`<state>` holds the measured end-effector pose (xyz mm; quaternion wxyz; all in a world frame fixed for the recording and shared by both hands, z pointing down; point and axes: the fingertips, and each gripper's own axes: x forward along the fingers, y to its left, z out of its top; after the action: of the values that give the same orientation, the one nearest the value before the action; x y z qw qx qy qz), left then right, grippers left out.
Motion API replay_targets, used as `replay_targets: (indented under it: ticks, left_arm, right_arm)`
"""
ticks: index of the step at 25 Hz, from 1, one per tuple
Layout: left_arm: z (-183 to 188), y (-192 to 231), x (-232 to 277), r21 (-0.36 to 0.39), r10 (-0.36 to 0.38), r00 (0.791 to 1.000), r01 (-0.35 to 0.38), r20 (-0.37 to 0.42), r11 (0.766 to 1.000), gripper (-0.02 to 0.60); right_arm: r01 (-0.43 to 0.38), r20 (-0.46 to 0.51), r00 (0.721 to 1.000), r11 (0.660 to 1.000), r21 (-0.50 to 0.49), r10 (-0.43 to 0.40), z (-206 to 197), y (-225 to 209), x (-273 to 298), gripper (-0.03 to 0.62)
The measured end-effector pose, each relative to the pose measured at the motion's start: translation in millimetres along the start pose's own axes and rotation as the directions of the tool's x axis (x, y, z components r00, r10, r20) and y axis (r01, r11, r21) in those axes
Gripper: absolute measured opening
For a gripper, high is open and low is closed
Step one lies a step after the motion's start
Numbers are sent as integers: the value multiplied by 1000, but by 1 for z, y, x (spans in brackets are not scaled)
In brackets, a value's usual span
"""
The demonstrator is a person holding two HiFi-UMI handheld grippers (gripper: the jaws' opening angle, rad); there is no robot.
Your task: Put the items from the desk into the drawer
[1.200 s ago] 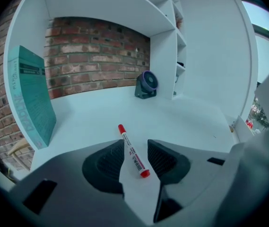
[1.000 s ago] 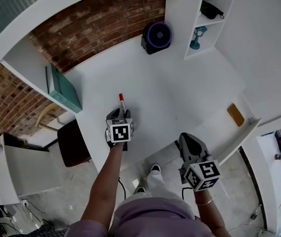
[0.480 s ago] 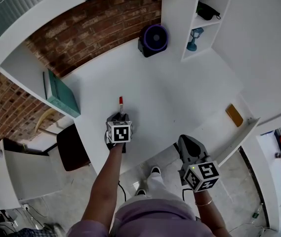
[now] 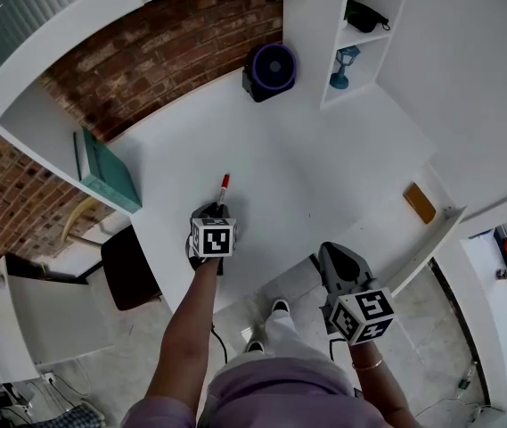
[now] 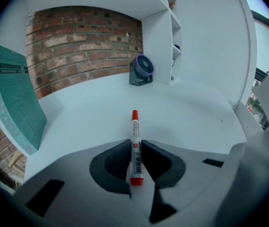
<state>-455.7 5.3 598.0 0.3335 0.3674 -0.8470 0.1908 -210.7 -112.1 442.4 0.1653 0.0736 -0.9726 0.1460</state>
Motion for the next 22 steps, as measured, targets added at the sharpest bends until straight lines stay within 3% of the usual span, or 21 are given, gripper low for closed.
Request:
replay_targets:
  ticks: [5,11,22]
  left_arm:
    - [5,-18,-14,-3,-48,998,48,38,999,66]
    - [13,-53,-30,58,-112,991,108,69,992,66]
    - [48,-131,-51,155,-254,959,234,126,960,66]
  right_arm:
    - [4,2,1000,1000,3,-4,0,-5,-5,5]
    - [3,6,1000,1000,11,-3,-2,-8,-9,5]
    - [66,46,997,997,45,-68,1,-29,-36,5]
